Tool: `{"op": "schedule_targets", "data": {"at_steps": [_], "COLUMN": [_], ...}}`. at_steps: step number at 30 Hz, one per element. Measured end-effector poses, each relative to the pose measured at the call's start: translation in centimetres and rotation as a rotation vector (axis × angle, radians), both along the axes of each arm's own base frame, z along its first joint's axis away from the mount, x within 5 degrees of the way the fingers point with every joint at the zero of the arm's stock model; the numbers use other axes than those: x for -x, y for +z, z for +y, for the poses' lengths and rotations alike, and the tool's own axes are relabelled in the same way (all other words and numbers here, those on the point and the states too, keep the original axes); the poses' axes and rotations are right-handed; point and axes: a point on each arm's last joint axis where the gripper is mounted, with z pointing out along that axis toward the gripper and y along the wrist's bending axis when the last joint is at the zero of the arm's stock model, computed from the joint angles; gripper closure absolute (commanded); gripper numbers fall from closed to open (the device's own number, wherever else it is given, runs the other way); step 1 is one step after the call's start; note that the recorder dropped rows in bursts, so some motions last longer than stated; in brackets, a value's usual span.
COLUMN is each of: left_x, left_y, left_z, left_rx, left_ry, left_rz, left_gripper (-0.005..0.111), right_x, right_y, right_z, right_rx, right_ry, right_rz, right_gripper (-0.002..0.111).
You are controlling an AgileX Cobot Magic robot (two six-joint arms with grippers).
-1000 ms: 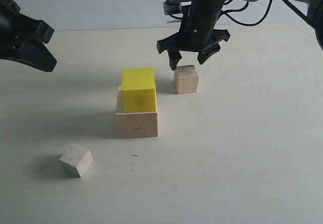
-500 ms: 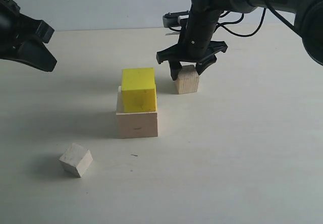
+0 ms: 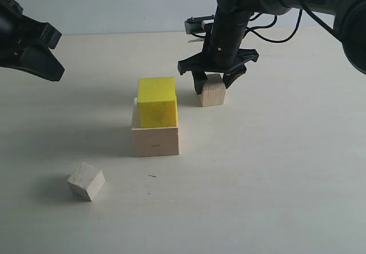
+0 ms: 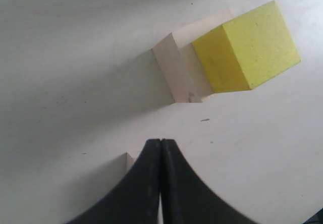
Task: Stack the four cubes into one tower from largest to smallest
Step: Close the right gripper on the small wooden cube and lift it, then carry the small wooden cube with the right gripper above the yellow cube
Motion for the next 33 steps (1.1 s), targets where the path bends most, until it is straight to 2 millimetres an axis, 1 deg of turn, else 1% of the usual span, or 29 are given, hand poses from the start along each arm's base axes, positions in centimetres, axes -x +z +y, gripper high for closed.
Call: {"op": "schedule_targets", "data": {"at_steps": [3, 6, 12, 14, 18, 20, 22, 26, 30, 33], "left_x": [0.0, 0.0, 0.0, 0.0, 0.0, 0.0, 0.0, 0.0, 0.2, 0.4], "left_y": [0.0, 0.0, 0.0, 0.0, 0.0, 0.0, -0.1, -0.1, -0.2, -0.2], "left_z": [0.0, 0.0, 0.0, 0.0, 0.0, 0.1, 0.1, 0.2, 0.2, 0.2], "left_rx": [0.0, 0.0, 0.0, 0.0, 0.0, -0.008, -0.019, -0.032, -0.036, -0.038], "left_ry": [0.0, 0.0, 0.0, 0.0, 0.0, -0.002, -0.006, -0.015, -0.025, -0.032], "left_rz": [0.0, 0.0, 0.0, 0.0, 0.0, -0.002, -0.005, -0.001, 0.014, 0.031], "left_gripper": [0.107, 0.107, 0.107, 0.107, 0.107, 0.107, 0.107, 0.107, 0.107, 0.107], "right_x": [0.0, 0.0, 0.1, 0.2, 0.6, 0.8, 1.0, 1.5, 2.3, 3.3], "right_y": [0.0, 0.0, 0.0, 0.0, 0.3, 1.0, 2.2, 6.0, 10.8, 14.2], "right_z": [0.0, 0.0, 0.0, -0.1, -0.2, -0.3, -0.5, -1.1, -1.9, -2.2], "right_rx": [0.0, 0.0, 0.006, 0.014, 0.032, 0.04, 0.049, 0.075, 0.114, 0.1], "right_ry": [0.0, 0.0, 0.026, 0.058, 0.118, 0.159, 0.213, 0.291, 0.401, 0.51], "right_rz": [0.001, 0.001, 0.004, 0.012, 0.043, 0.047, 0.036, -0.033, -0.153, -0.234], "right_gripper": [0.051, 0.062, 0.098, 0.107, 0.108, 0.108, 0.108, 0.108, 0.108, 0.108]}}
